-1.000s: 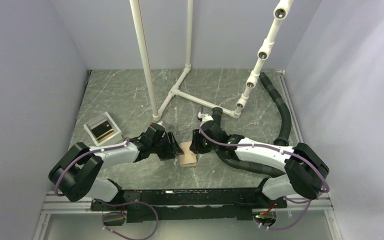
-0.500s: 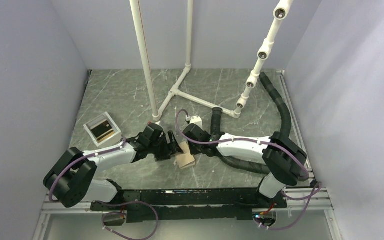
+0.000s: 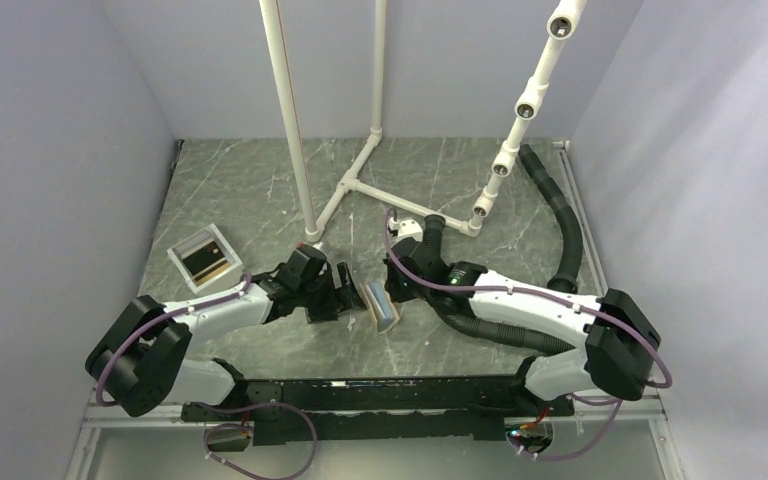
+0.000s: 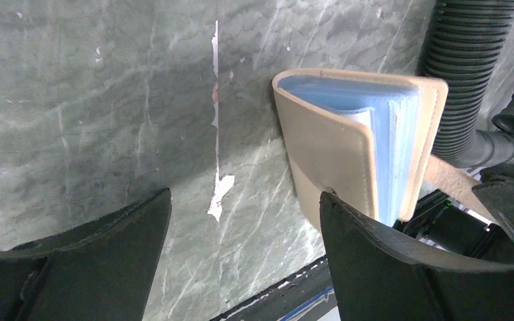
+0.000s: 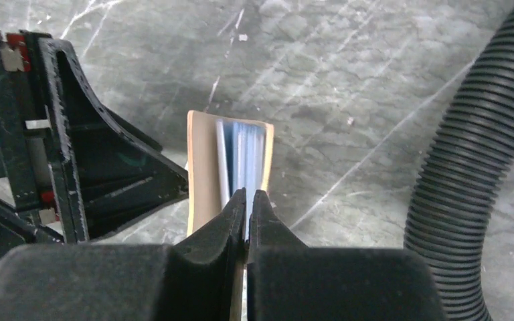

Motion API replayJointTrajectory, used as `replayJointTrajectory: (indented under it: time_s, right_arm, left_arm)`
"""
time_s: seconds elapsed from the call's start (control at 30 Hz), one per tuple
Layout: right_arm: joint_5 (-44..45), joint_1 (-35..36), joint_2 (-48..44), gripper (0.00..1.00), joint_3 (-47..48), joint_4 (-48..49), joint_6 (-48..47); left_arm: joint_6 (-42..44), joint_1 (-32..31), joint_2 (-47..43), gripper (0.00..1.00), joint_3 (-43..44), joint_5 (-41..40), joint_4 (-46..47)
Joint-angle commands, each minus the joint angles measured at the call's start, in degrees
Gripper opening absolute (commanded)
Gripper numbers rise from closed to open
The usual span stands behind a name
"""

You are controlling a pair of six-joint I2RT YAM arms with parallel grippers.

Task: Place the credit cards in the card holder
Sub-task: Open the card holder at the center of the board.

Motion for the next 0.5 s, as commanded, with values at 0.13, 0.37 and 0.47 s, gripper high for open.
replayJointTrajectory:
  time_s: [0.13,0.37,0.47]
  right_arm:
    - [-4.9,-0.5,2.4,0.00,0.2,3.7,0.2]
    - [-4.6,-0.6,0.1,0.00,-2.2,4.1,1.3]
    - [-5.1,-0.6,-1.2,0.00,-2.5,4.5,1.6]
  left_arm:
    - [0.2,-0.2,-3.3,0.89,1.0,2.4,1.3]
    - [-1.7,-0.3,-13.1,0.98,-1.0,0.2,-0.3]
    - [-1.3,-0.3,-14.8,0.99,0.0,-0.2,-1.0]
